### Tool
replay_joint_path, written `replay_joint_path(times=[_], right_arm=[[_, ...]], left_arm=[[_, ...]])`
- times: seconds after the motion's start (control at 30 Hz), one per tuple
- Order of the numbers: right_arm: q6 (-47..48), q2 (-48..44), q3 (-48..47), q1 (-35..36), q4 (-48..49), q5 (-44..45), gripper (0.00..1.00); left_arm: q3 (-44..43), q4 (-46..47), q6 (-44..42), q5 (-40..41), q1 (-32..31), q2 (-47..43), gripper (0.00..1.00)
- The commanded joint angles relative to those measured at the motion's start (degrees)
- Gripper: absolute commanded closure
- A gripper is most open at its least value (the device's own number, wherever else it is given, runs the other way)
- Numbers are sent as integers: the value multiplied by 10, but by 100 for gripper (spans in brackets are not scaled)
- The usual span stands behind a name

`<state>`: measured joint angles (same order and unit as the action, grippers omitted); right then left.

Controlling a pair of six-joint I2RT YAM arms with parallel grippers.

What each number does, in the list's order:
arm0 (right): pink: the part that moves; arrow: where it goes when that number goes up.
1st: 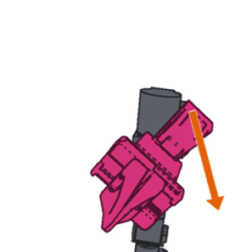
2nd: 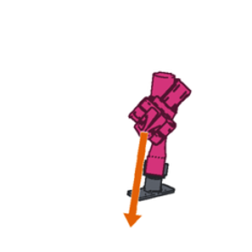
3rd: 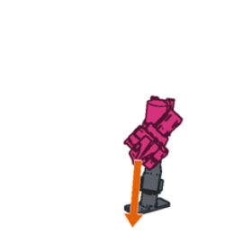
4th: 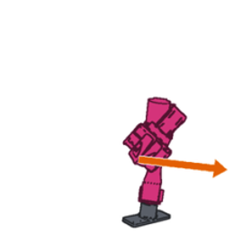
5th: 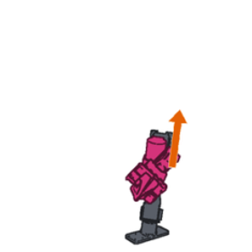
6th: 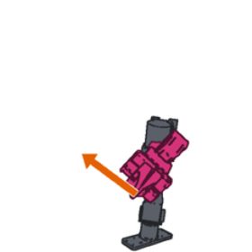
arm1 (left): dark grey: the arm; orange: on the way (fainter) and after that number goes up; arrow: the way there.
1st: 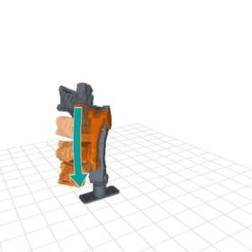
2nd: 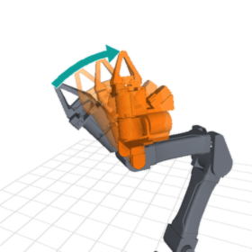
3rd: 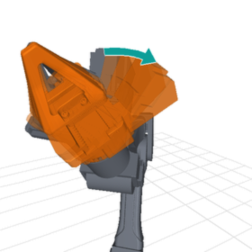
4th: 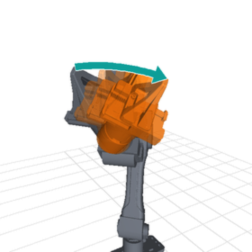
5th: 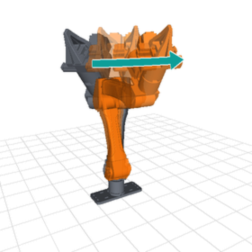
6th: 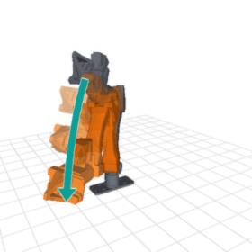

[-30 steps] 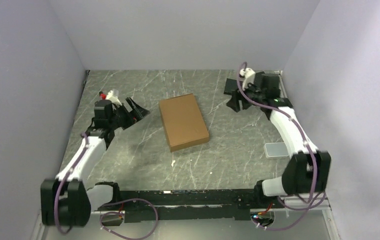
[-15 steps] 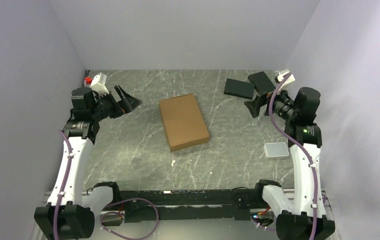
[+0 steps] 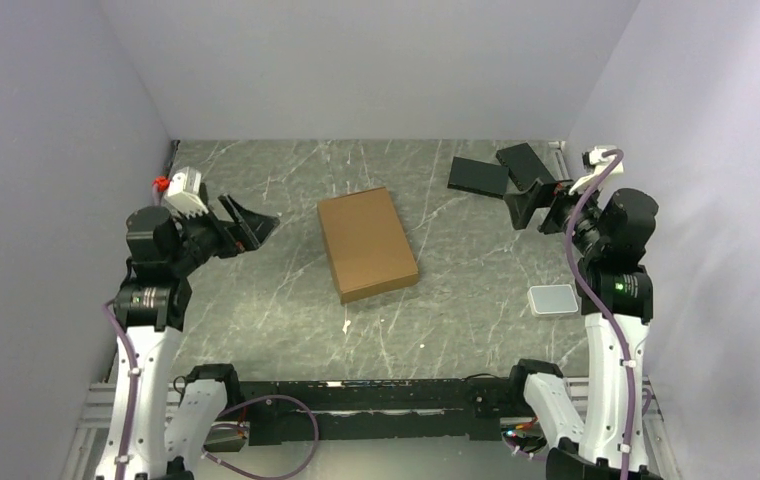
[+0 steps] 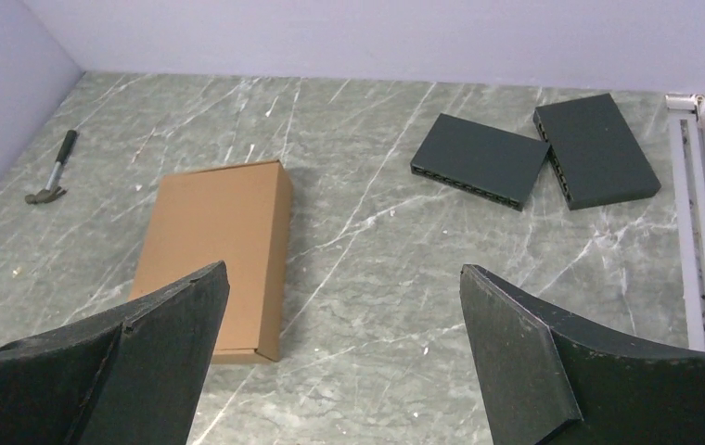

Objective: Fold the paper box

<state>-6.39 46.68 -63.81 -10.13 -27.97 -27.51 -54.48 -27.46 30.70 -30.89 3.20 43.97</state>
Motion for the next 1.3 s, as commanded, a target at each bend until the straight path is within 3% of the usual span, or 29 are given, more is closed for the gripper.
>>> replay_joint_path(times=[0.0,0.2,0.4,1.27], right_arm=[[-18,-19,18,-9,18,-11,0],[-23,-27,44,-29,32,-45,0],[-30,-19,57,-45,44,-86,0],[-42,-8,67,-86,59,-113,0]], left_arm=[[47,42,3,16,2,-47,0],[85,72,1,24,2,-63,0],[69,34,-43,44,6,-40,0],[78,29,-62,36,19,-52,1]])
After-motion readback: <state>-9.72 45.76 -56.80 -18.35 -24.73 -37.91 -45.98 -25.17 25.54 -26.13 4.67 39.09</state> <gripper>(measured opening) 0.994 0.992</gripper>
